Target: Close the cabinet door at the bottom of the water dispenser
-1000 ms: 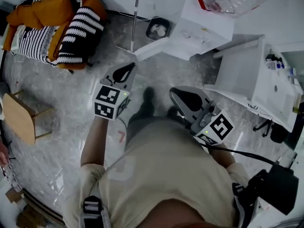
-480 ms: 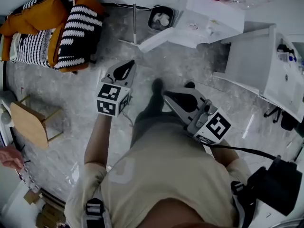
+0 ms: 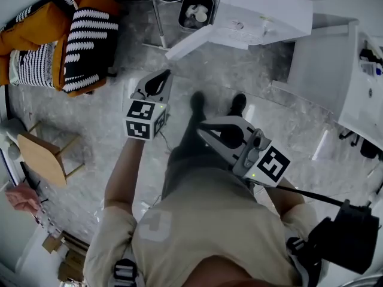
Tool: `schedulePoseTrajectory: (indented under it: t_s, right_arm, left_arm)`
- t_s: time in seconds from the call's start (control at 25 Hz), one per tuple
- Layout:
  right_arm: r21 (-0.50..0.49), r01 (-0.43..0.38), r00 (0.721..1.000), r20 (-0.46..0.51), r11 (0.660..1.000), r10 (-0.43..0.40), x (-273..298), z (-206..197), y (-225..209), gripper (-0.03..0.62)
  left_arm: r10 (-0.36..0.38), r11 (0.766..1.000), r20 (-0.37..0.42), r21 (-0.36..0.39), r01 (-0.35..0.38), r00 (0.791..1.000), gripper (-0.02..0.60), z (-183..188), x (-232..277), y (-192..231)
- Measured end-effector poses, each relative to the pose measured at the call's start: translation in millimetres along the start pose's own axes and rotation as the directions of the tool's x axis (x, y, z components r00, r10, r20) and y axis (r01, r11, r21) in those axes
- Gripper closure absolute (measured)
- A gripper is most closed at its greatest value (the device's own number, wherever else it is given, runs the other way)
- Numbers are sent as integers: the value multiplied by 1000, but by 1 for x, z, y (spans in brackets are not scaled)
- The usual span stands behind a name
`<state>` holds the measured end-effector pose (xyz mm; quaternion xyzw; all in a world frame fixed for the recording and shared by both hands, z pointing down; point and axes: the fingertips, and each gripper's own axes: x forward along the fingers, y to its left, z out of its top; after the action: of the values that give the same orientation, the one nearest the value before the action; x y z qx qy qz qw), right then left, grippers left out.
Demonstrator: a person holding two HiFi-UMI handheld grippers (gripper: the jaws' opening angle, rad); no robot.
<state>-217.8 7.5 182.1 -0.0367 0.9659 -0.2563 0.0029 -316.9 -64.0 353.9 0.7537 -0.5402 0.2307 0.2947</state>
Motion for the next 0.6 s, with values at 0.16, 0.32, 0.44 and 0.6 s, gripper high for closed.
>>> schedulePoseTrajectory:
  t_s: [0.16, 0.32, 0.44, 0.6]
  right_arm:
    - [6, -5, 1000, -28, 1000, 6, -3, -11, -18, 580]
    - [18, 22, 999, -32, 1000, -22, 0, -25, -43, 580]
    - [46, 52, 998, -24, 998, -51, 1, -23, -53, 580]
    - [95, 76, 997, -29, 993, -73, -2, -60, -81, 580]
  left_arm:
    - [11, 1000, -27, -10, -11, 1000, 589, -19, 24, 10]
    - [0, 998, -37, -63, -2, 999, 589, -36, 43, 18]
    - [-12, 996, -43, -89, 8, 999, 589, -42, 51, 16]
    - [3, 992, -56, -122, -10, 998, 589, -71, 79, 23]
